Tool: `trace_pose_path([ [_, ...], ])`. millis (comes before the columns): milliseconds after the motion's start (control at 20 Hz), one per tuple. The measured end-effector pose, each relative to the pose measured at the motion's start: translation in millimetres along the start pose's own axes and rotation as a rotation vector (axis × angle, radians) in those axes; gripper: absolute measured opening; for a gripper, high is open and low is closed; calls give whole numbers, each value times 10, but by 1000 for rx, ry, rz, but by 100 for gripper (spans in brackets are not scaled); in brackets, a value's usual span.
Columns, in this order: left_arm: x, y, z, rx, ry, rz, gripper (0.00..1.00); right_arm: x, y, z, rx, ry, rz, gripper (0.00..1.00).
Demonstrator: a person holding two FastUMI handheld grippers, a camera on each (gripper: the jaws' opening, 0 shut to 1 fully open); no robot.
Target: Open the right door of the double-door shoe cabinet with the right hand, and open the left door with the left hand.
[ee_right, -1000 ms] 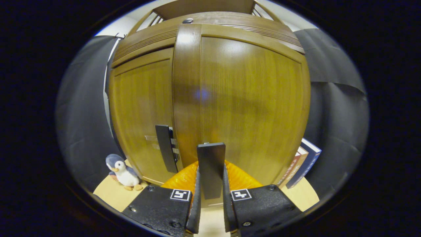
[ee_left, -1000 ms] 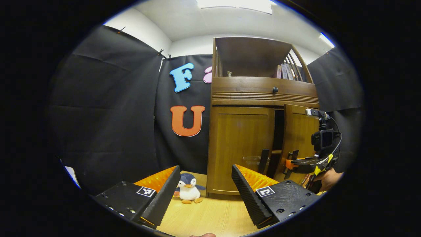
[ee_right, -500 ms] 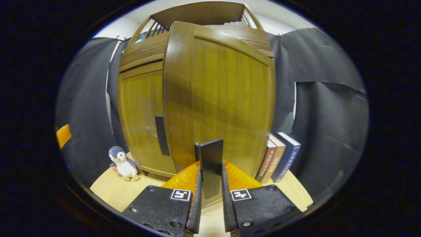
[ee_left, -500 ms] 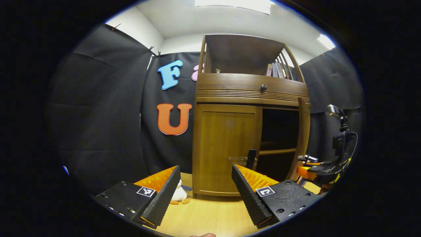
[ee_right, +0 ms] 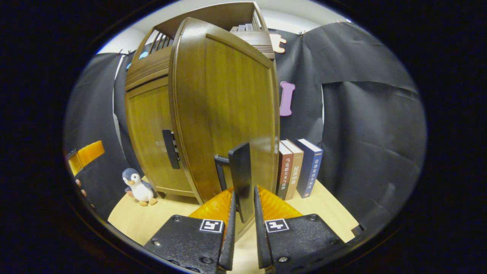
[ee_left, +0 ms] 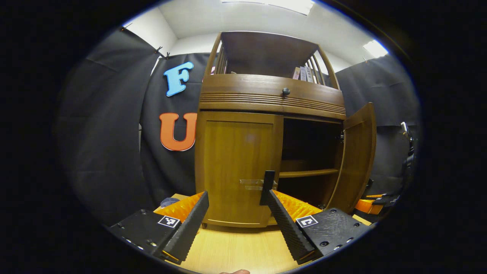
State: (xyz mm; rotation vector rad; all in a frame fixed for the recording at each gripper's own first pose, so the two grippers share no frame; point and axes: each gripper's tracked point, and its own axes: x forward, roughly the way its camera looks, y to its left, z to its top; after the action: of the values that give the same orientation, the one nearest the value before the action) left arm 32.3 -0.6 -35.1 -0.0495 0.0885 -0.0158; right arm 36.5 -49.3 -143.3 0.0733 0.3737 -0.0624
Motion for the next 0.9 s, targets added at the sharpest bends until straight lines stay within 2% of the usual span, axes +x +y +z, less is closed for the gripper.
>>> trace_pose_path([
  [250,105,-185,-12,-7,16,-34,95,-74,-263,65,10,-23,-48,27],
  [500,243,-377,-66,-18,31,-53,95,-161,-705,89,59,-28,-129,13],
  [900,720,-512,-253,-41,67,-32,95,-319,-1041,189,41,-70,-151,12],
])
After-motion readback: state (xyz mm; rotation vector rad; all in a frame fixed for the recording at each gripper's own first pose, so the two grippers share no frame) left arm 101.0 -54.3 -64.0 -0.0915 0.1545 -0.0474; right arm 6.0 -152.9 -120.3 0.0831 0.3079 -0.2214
